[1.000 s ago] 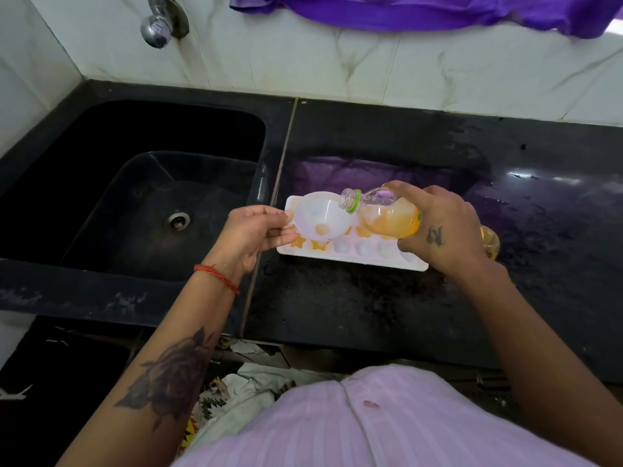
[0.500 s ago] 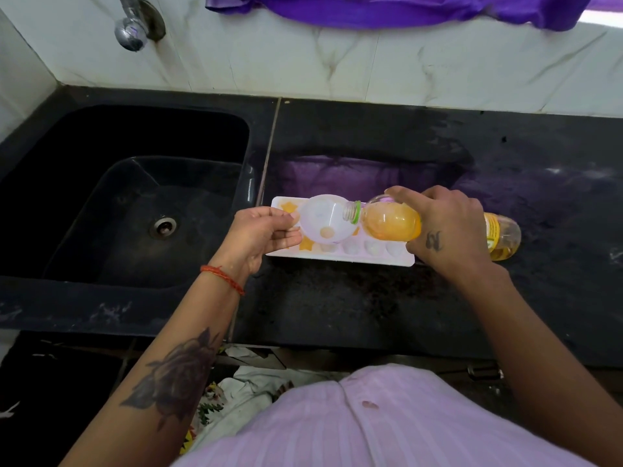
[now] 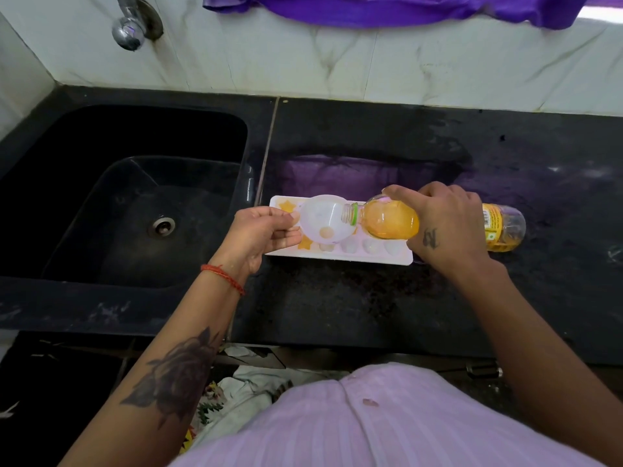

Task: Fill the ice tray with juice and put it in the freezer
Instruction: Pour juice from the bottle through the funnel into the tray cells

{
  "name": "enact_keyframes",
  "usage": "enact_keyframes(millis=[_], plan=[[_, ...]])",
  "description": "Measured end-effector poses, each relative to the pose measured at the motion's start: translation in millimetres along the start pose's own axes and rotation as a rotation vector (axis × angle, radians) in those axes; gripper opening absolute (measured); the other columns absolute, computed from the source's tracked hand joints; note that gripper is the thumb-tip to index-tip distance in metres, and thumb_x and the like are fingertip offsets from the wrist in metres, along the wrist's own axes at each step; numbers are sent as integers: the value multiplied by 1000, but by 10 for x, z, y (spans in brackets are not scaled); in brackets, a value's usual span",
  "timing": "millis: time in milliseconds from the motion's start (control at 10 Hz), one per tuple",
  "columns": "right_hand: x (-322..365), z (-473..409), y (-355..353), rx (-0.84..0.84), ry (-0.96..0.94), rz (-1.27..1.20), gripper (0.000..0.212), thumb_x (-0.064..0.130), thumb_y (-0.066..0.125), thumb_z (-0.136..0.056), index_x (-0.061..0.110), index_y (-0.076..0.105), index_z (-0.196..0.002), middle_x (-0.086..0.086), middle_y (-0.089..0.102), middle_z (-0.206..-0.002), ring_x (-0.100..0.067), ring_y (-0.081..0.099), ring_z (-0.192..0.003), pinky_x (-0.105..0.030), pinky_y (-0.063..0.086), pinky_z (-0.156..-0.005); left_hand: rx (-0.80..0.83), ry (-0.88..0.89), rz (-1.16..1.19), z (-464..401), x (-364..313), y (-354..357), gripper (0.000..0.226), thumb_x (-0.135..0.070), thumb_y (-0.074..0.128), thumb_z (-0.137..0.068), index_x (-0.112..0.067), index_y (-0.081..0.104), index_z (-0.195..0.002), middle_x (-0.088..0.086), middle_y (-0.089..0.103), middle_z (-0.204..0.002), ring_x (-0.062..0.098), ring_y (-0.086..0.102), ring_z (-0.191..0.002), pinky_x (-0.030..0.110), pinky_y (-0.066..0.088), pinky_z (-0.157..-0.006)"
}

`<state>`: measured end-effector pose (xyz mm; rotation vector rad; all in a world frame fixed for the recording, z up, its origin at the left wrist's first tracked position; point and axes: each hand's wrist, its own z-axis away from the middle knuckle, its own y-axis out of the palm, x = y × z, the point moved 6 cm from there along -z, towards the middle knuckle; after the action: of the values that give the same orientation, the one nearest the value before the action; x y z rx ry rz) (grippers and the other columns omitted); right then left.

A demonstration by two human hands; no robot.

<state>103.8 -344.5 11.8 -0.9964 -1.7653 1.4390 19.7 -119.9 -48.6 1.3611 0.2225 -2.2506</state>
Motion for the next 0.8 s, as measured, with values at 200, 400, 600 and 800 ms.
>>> enact_keyframes(millis=[200, 400, 600, 800], plan=[[-5, -3, -14, -2, -1, 8, 68, 14, 71, -76, 37, 42, -133, -12, 59, -110, -34, 52, -101, -40, 37, -86, 1, -8, -1, 4, 0, 8, 7, -1, 67, -81, 2, 62, -76, 5, 67, -50, 13, 67, -48, 18, 54, -47], [7, -3, -9, 0, -9, 22, 67, 18, 72, -77, 38, 41, -134, -11, 58, -112, -33, 51, -104, -41, 36, -88, 2, -15, -4, 0, 6, 9, 6, -1, 67, -81, 2, 62, -77, 5, 68, -51, 14, 68, -49, 18, 54, -47], [10, -11, -15, 6, -5, 36, 70, 18, 73, -76, 38, 40, -134, -11, 58, -112, -34, 51, -103, -41, 36, -87, 3, -16, -7, -10, 3, 7, 6, 0, 67, -80, 1, 63, -77, 5, 68, -51, 14, 68, -49, 18, 54, -47], [15, -5, -16, 20, 5, 0, 72, 14, 72, -74, 38, 40, -135, -11, 58, -112, -34, 51, -102, -40, 35, -87, 4, -16, -3, -1, 3, 7, 5, 0, 66, -81, 2, 63, -78, 5, 68, -50, 14, 68, -49, 18, 54, -47]])
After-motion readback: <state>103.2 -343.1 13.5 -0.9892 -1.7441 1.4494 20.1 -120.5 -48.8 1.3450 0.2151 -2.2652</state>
